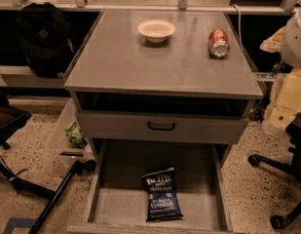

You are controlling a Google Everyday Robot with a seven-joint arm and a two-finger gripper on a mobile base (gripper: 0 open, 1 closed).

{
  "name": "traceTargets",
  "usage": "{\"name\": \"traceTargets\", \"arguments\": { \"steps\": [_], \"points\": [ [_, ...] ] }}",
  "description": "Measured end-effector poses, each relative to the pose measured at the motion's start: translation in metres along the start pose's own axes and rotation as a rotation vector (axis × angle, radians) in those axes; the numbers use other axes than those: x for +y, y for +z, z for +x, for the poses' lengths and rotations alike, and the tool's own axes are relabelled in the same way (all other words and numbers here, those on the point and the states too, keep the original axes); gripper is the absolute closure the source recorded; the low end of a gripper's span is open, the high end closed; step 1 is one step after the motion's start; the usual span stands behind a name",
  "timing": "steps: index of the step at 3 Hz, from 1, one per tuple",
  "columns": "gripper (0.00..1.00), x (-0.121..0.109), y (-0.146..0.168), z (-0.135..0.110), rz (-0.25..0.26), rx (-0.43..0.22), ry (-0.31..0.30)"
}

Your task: Pick blue chip bag from middle drawer and place on counter

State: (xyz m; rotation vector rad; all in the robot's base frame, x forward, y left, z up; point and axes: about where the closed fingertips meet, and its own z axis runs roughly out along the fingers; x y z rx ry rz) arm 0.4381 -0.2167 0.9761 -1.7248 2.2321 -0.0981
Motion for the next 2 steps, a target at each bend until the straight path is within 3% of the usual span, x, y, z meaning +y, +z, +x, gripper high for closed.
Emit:
{"name": "traceTargets", "arguments": {
  "steps": [1, 2],
  "points": [
    [0.00, 0.000, 0.000, 0.000, 0.000, 0.000, 0.000],
    [0.00, 0.016, 0.007, 0.007, 0.019, -0.021, -0.005]
  ]
}}
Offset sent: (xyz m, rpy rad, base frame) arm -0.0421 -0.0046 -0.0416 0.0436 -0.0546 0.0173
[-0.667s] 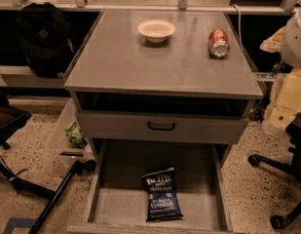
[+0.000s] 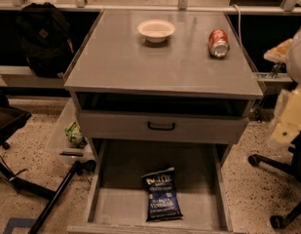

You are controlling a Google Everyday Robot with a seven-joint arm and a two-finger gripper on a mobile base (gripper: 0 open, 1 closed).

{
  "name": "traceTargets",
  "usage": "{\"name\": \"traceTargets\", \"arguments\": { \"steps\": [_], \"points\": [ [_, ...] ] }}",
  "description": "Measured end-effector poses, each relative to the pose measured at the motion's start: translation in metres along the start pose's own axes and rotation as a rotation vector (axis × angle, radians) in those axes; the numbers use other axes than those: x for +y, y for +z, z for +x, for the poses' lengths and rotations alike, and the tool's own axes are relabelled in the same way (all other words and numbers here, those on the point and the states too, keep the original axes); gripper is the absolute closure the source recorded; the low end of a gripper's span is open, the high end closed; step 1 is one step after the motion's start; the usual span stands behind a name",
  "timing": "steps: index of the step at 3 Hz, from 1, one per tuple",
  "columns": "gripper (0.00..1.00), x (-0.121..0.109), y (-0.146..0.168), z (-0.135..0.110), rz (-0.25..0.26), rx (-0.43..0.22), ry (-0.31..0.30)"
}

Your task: Pick blue chip bag from middle drawer and place on counter

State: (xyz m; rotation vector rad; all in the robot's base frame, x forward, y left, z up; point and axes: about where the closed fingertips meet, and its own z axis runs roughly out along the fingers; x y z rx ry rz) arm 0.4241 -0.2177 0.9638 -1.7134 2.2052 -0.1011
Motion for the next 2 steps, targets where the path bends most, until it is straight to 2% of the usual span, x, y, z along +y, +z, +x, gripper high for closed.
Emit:
{"name": "traceTargets", "arguments": {
  "steps": [1, 2],
  "points": [
    [0.00, 0.015, 0.007, 0.006, 0.013, -0.018, -0.005],
    [0.00, 0.048, 0.074, 0.001, -0.076, -0.135, -0.038]
  ]
}}
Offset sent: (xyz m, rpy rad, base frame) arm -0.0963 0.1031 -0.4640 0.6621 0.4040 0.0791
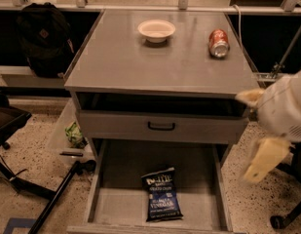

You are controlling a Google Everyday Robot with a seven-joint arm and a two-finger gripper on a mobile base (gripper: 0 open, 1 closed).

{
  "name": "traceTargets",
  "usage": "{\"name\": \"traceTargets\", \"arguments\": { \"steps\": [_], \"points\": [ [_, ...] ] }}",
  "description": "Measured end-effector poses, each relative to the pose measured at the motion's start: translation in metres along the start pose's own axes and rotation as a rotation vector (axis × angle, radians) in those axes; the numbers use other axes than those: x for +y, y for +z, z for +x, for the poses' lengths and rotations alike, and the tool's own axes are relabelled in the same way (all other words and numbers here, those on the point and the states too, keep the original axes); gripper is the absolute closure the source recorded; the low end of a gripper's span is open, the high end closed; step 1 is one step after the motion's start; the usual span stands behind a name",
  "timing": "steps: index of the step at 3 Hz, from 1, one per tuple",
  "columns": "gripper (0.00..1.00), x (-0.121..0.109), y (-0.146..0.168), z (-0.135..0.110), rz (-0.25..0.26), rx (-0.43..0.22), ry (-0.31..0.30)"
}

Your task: Pick blue chip bag from middle drawer and place on counter

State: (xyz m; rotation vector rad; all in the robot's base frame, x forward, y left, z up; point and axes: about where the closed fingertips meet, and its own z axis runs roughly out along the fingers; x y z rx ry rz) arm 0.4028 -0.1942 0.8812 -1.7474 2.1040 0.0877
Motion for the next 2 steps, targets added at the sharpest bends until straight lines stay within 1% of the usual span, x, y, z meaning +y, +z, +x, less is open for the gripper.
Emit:
{"name": "traceTargets", "arguments": {
  "steps": [1, 2],
  "points": [
    [0.00, 0.046, 0.111, -0.004, -0.148, -0.206, 0.041],
    [0.00, 0.105, 0.223, -0.008, -0.295, -0.348, 0.085]
  ]
}}
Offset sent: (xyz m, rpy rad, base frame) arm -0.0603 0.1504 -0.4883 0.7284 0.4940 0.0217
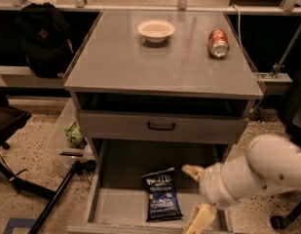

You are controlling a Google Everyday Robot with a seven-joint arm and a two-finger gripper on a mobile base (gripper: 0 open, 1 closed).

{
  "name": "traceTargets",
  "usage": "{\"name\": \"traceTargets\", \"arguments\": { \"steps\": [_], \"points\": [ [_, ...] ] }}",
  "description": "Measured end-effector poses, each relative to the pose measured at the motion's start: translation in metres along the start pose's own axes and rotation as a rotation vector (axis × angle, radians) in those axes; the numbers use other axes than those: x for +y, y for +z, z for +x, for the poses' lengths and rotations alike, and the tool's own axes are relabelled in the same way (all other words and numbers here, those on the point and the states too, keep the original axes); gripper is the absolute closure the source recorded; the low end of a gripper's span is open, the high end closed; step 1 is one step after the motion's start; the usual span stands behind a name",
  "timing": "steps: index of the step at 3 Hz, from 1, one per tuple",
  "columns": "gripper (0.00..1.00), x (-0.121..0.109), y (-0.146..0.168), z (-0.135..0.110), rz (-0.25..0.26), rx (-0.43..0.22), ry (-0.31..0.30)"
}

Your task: Pick blue chip bag from middle drawer and place on counter

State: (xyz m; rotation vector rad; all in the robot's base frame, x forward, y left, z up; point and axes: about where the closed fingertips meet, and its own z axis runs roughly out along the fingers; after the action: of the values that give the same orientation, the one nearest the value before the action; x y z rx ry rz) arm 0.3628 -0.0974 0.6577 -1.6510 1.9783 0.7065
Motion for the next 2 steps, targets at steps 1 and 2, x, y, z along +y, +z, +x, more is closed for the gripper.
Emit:
{"name": "traceTargets", "arguments": {
  "steps": [1, 2],
  "points": [
    [0.00, 0.003, 0.081, 0.043, -0.054, -0.070, 0.052],
    [0.00, 0.006, 0.106, 0.055, -0.087, -0.109, 0.097]
  ]
}}
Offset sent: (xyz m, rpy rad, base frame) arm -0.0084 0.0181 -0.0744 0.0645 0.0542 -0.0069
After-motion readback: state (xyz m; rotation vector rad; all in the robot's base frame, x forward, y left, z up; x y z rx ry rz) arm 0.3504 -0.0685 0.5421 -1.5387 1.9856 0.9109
